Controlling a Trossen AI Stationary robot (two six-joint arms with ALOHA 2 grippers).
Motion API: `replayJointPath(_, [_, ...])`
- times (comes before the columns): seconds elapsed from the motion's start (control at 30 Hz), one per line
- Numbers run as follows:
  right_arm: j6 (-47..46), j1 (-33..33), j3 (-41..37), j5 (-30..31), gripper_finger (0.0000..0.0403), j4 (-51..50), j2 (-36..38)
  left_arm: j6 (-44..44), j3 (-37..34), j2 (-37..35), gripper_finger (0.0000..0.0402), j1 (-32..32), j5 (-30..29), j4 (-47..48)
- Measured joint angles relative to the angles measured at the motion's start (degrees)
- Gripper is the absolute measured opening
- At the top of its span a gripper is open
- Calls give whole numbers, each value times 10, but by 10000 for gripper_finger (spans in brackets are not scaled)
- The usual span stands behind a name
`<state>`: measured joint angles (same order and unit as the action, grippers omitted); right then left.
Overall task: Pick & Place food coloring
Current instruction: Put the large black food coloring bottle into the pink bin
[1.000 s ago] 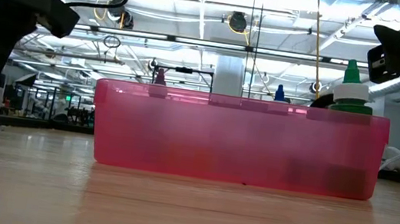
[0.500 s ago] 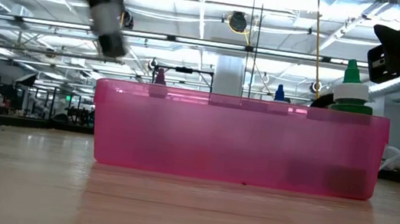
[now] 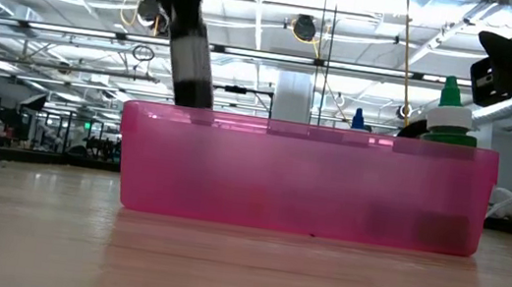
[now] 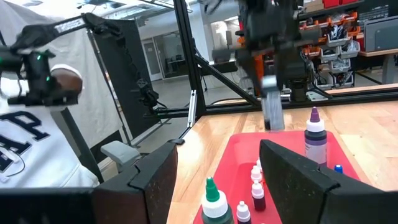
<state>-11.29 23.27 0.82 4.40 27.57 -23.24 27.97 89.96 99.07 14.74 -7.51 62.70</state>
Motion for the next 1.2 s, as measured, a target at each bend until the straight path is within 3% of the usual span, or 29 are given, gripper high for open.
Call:
replayJointPath(0.17, [0, 0, 0, 0, 216, 0, 0, -45, 18, 71, 147, 0, 21, 2])
replayJointPath(0.37, [0, 0, 0, 0, 217, 0, 0, -48, 22, 105, 148, -1, 39, 19])
replayJointPath(0.73, [0, 0, 0, 0, 217, 0, 0, -52, 20, 106, 149, -10, 40, 10])
replayJointPath(1.2, [0, 0, 0, 0, 216, 0, 0, -35, -38, 106, 149, -33, 44, -18])
